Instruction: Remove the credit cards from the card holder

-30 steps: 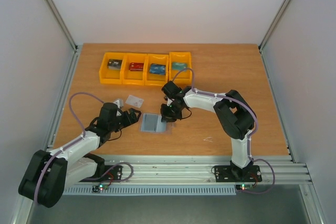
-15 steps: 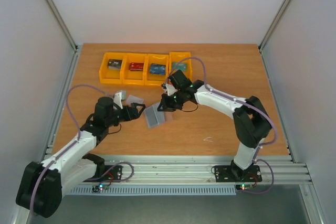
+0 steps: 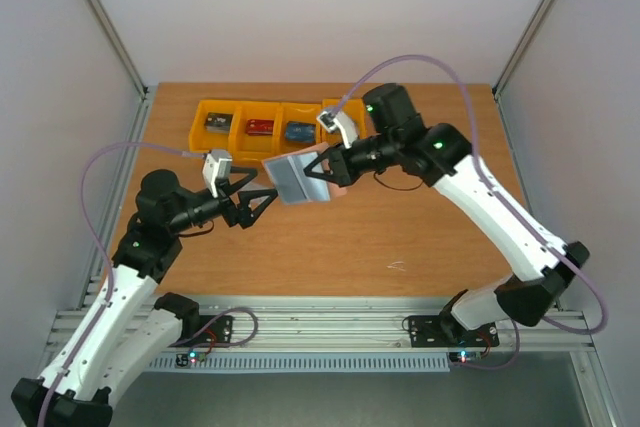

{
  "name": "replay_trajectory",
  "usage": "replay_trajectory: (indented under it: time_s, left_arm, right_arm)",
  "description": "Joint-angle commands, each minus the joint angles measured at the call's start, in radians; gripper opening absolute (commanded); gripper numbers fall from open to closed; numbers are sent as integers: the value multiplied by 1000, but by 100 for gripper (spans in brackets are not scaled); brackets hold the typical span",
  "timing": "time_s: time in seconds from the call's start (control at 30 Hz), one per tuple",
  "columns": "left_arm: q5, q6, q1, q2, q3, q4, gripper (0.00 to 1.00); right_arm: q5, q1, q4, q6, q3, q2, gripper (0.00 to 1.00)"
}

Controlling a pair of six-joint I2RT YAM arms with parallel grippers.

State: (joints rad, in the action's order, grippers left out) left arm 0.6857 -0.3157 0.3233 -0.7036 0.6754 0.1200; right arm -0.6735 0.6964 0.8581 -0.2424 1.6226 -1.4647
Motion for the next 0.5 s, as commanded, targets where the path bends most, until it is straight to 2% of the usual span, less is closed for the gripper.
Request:
replay_trajectory:
  time_s: [0.0,0.1,0.23,0.3,0.4,0.47]
  left_arm:
    - [88,99,-13,24,120,70,98]
    - [158,68,-15,23,156,56,98]
    - [242,-48,-15,20,137,-71,99]
    - [261,-107,-15,18,128,-177,99]
    - [321,-246,-16,-5,65,-446,99]
    - [289,-334,-15,-29,46,-510,99]
  right_arm:
    - [-66,3,131,-111,119,64,1]
    - [-115,2,147,-141,187,82,1]
    - [-184,2,131,-145,261,90,1]
    - [-197,3,125,-139,282,90,1]
    - [-223,2,90,-121,293,92,1]
    - [-242,3,60,-109,294,93,1]
